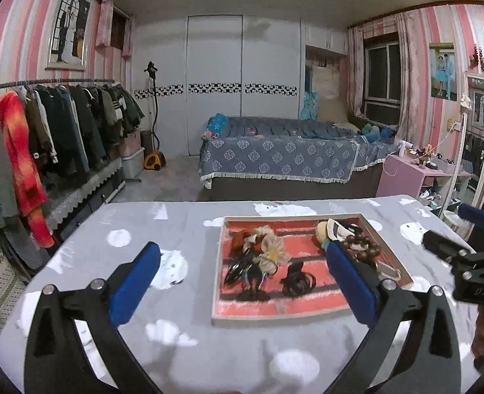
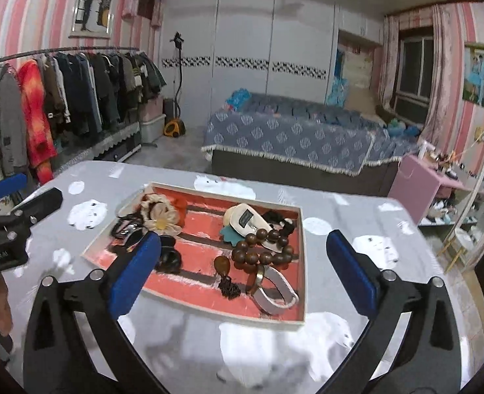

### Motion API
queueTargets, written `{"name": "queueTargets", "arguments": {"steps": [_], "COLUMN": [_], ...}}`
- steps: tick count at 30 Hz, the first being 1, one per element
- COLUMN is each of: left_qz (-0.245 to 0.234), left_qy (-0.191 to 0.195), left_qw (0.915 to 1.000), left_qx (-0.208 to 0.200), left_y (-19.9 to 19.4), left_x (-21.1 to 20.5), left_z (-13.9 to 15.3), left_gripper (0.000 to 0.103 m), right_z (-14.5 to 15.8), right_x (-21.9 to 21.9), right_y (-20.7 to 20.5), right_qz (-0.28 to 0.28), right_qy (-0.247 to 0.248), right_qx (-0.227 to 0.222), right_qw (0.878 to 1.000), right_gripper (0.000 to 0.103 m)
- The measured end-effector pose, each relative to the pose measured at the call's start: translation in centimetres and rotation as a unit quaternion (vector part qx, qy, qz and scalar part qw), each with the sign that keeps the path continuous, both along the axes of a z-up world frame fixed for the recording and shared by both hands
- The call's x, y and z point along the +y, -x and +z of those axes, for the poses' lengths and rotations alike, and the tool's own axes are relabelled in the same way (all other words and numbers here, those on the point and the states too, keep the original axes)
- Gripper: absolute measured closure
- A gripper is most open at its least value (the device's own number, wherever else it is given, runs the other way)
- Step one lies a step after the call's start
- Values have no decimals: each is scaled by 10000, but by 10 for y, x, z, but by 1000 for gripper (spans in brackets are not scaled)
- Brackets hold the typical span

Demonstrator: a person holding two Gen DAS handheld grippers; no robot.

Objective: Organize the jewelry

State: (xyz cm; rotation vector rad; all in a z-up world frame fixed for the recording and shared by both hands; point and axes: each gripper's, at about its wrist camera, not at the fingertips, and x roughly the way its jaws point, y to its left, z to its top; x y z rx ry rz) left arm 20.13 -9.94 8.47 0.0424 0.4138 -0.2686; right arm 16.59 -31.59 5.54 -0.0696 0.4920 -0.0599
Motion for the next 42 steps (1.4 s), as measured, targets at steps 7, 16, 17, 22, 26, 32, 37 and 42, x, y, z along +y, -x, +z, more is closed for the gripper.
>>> {"name": "queueTargets", "arguments": {"steps": [7,16,17,22,26,32,37,42], "left_qz": [90,161,151,301,413,528,510,543], "left_qy": [-88,-227,-216,-253,-291,-324,-291,-418], "left_qw": [9996,9991,9991,9980,9968,9960,9961,9945], "left_qx": [-236,-327,-344,-490,-612,-641,-656,-793], "left_y": [58,87,89,90,89,88,89,95], "left_x": [24,17,16,15,17,19,21,17], "left_z": [-15,-63,-68,-80,-82,-94,-93,-90], "left_gripper": [4,4,4,4,4,4,4,4], "right_z": [4,-39,-44,-66,-73,-90,-90,-95], "right_x": [-2,-9,-9,-6,-13,-14,-16,-18], "right_y": [68,109,111,117,122,117,121,117], "right_qz": [3,-203,-205,-226,-328,-355,-383,-410], "right_qy": [-66,-240,-258,-192,-349,-349,-406,-445], "right_qx": [-245,-348,-346,-416,-611,-516,-611,-483], "right_qw": [9997,9989,9989,9987,9970,9974,9966,9970], "right_gripper": [5,5,5,5,5,5,5,5]}}
